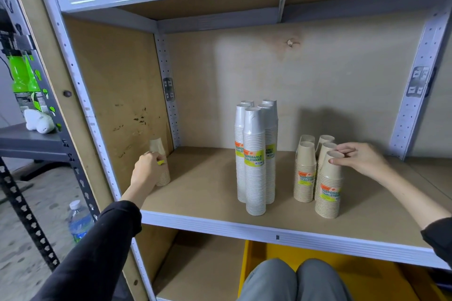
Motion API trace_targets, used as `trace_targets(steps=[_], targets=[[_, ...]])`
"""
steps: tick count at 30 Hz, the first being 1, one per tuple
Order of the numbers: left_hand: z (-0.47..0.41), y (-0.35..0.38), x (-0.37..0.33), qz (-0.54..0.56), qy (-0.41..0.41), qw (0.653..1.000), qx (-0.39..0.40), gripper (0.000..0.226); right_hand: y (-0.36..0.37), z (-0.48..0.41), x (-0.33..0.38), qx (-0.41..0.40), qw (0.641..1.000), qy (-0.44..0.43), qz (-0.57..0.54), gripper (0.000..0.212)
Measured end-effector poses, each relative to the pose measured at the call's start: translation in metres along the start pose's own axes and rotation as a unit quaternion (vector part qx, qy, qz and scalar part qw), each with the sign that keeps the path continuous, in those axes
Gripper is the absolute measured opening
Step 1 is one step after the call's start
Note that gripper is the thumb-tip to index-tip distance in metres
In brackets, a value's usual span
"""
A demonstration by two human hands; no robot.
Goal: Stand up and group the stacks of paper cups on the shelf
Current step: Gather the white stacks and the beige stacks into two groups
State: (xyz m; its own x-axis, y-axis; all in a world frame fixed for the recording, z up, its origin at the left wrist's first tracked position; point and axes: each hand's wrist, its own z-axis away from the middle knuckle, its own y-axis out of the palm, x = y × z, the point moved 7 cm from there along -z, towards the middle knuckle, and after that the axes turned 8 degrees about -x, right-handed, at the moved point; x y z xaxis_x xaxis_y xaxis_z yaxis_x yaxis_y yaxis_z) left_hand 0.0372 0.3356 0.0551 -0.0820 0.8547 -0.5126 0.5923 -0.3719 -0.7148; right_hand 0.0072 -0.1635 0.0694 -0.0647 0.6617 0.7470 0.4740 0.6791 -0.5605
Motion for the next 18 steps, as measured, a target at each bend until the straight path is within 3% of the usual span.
trace_targets(steps=[9, 18], targets=[[-0.002, -0.001, 0.004, -0.010, -0.003, 1.000, -0.001, 0.023, -0.009, 0.002, 0.012, -0.014, 1.000, -0.006, 0.004, 0.048], [-0.004, -0.003, 0.003, -0.002, 0.002, 1.000, 0.001, 0.023, -0.014, 0.020, 0.055, -0.024, 0.997, -0.068, 0.024, 0.045]])
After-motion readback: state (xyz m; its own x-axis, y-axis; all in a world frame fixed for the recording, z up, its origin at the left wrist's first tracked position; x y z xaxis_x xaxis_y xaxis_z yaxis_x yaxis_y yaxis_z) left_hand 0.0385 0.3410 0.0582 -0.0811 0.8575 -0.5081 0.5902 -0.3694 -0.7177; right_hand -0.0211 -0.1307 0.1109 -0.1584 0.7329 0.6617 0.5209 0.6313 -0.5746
